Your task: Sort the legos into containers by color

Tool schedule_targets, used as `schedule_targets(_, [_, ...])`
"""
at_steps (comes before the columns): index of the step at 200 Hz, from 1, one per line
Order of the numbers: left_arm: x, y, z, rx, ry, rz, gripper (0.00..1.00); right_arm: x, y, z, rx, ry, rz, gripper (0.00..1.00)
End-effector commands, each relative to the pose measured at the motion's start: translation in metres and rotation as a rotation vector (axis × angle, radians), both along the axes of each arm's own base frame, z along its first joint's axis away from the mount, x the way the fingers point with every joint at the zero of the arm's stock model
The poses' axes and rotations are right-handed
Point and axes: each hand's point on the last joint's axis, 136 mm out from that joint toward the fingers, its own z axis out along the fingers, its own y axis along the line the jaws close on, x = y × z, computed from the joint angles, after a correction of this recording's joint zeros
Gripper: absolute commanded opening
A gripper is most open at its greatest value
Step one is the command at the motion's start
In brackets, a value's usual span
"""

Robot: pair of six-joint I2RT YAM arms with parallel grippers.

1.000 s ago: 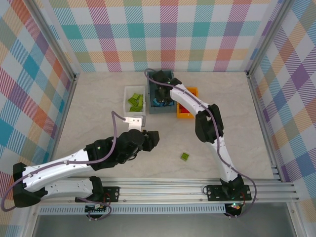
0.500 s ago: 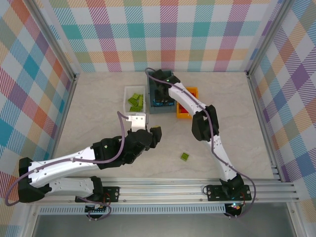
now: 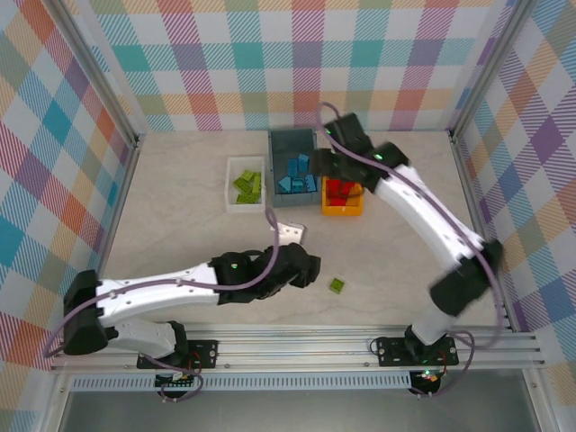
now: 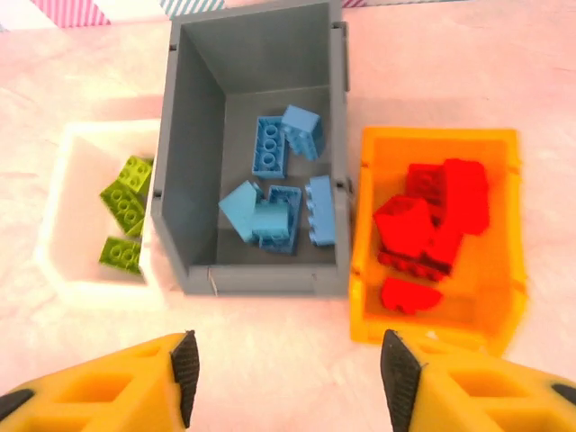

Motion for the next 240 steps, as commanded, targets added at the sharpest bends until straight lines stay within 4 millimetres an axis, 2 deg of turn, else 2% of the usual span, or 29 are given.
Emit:
schedule_targets(1, [-0.017, -0.02, -0.019, 0.035, 0.088, -0.075, 0.67, -0.05, -0.021, -0.044, 0.04, 0.137, -0.026, 0.66])
schedule_targets(20, [-0.022, -0.036, -0.036, 0.045, 0.161, -0.064, 0.7, -0.095, -0.047, -0.051, 0.087, 0.163, -0.051, 0.68])
schedule_targets(41, [-0.03, -0.056, -0.052, 0.123, 0.195, -0.136, 0.7, -0.128, -0.072, -0.04, 0.119, 0.13, -0.06, 0.71])
schedule_targets(77, [-0.039, -0.067, -0.086, 0.318, 0.25, -0.284, 0.74, -0.158, -0.088, -0.013, 0.195, 0.066, -0.044, 0.73])
schedule_targets(124, [-0.024, -0.073, -0.112, 0.4, 0.276, -0.295, 0.75, -0.194, -0.104, 0.03, 0.354, -0.111, 0.015, 0.77])
schedule_targets(162, [-0.012, -0.081, -0.133, 0.429, 0.288, -0.283, 0.74, -0.207, -0.112, 0.031, 0.372, -0.118, 0.011, 0.77])
schedule_targets(205, [0.005, -0.083, -0.144, 0.394, 0.293, -0.266, 0.71, -0.202, -0.105, 0.022, 0.37, -0.08, 0.019, 0.77])
schedule_targets(224, [0.008, -0.088, -0.148, 0.387, 0.291, -0.279, 0.66, -0.2, -0.1, 0.02, 0.372, -0.068, 0.029, 0.77])
schedule_targets(240, [0.008, -0.094, -0.149, 0.373, 0.292, -0.298, 0.55, -0.197, -0.097, 0.017, 0.372, -0.059, 0.032, 0.76])
